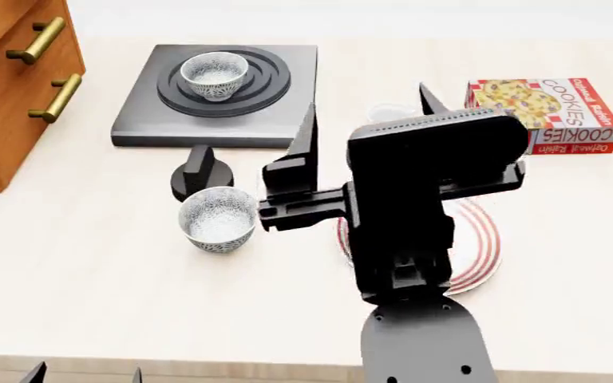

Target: Pick the akita bowl on the stove and place it on the plate.

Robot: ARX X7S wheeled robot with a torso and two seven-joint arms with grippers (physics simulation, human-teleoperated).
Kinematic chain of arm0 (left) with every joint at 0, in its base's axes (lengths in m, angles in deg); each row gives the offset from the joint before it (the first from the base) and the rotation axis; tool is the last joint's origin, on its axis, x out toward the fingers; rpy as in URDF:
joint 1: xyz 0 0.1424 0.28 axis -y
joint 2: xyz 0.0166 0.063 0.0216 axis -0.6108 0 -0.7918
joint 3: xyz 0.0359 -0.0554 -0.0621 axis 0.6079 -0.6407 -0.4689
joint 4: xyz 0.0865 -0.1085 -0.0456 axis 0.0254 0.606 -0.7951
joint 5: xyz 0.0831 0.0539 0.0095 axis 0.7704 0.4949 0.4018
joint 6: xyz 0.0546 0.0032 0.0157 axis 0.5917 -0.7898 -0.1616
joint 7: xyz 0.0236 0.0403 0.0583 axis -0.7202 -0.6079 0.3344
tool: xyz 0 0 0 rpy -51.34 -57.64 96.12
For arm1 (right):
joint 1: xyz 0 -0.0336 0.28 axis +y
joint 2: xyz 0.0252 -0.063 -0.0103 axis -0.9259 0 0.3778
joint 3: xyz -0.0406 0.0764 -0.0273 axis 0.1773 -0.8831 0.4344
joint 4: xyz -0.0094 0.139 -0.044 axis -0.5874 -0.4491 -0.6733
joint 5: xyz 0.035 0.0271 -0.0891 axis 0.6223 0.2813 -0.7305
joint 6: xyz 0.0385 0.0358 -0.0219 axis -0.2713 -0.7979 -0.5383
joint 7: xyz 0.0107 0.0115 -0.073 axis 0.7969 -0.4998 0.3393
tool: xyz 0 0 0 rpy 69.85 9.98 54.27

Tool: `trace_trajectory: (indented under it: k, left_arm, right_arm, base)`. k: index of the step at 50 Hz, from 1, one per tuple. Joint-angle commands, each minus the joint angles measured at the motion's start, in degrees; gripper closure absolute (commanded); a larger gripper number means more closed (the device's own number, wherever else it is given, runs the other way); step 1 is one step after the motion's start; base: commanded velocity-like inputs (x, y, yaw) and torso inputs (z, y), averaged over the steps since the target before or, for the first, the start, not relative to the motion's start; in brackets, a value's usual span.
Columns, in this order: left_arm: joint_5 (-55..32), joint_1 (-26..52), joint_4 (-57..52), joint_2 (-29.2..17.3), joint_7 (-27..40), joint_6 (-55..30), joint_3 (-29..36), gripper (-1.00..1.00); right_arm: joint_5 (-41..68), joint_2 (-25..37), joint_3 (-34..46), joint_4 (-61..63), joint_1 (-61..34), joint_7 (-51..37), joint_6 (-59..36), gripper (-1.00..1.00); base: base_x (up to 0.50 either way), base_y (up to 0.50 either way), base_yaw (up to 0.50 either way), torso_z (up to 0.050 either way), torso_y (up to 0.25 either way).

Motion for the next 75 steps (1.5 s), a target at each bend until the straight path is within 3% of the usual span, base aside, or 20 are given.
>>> trace_trajectory:
  k: [1, 5, 12, 24, 33, 63, 69, 75]
  left_arm:
    - [-0.45, 0.14, 0.26, -0.66, 0.79, 0.02, 0.89, -1.00]
    - [-0.54, -0.11, -0.73, -0.91, 1.13, -0.64, 1.19, -1.00]
    - [-0.53, 0.11, 0.21, -1.21, 1.53, 0.09, 1.71, -1.00]
    - [-0.85, 0.33, 0.60, -1.74, 2.23, 0.52, 2.23, -1.00]
    - [-1.34, 0.32, 0.67, -1.99, 2.71, 0.84, 2.49, -1.00]
    - [-0.17, 0.50, -0.61, -3.52, 4.29, 1.25, 4.75, -1.00]
    - [1.69, 1.48, -2.49, -4.66, 4.19, -0.21, 6.02, -1.00]
    - [0.73, 4.93, -11.61, -5.36, 3.80, -8.44, 5.64, -1.00]
  right_arm:
    - [4.15, 1.96, -4.03, 6.44, -19.85, 3.39, -23.24, -1.00]
    - [6.18, 3.67, -8.37, 9.38, -20.93, 5.18, -28.85, -1.00]
    - [5.98, 6.08, -11.98, 16.15, -14.91, 4.66, -31.09, -1.00]
    - [5.84, 2.95, -20.07, 14.92, -2.51, 2.03, -20.01, -1.00]
    - [4.27, 4.85, -16.98, 12.54, 1.75, 1.66, -15.05, -1.00]
    - [5.53, 6.48, -15.04, 13.13, 2.99, 1.89, -13.82, -1.00]
    - [5.73, 6.65, -14.92, 13.24, 3.06, 1.71, -13.90, -1.00]
    - [5.86, 6.84, -14.65, 13.72, 2.99, 1.43, -14.53, -1.00]
  base:
    - [0.00, 0.00, 0.00, 0.000, 0.000]
    - [0.00, 0.00, 0.00, 0.000, 0.000]
    - [0.00, 0.00, 0.00, 0.000, 0.000]
    - [0.00, 0.00, 0.00, 0.000, 0.000]
    - [0.00, 0.00, 0.00, 0.000, 0.000]
    - [0.00, 0.00, 0.00, 0.000, 0.000]
    - [0.00, 0.00, 0.00, 0.000, 0.000]
    - [0.00, 0.00, 0.00, 0.000, 0.000]
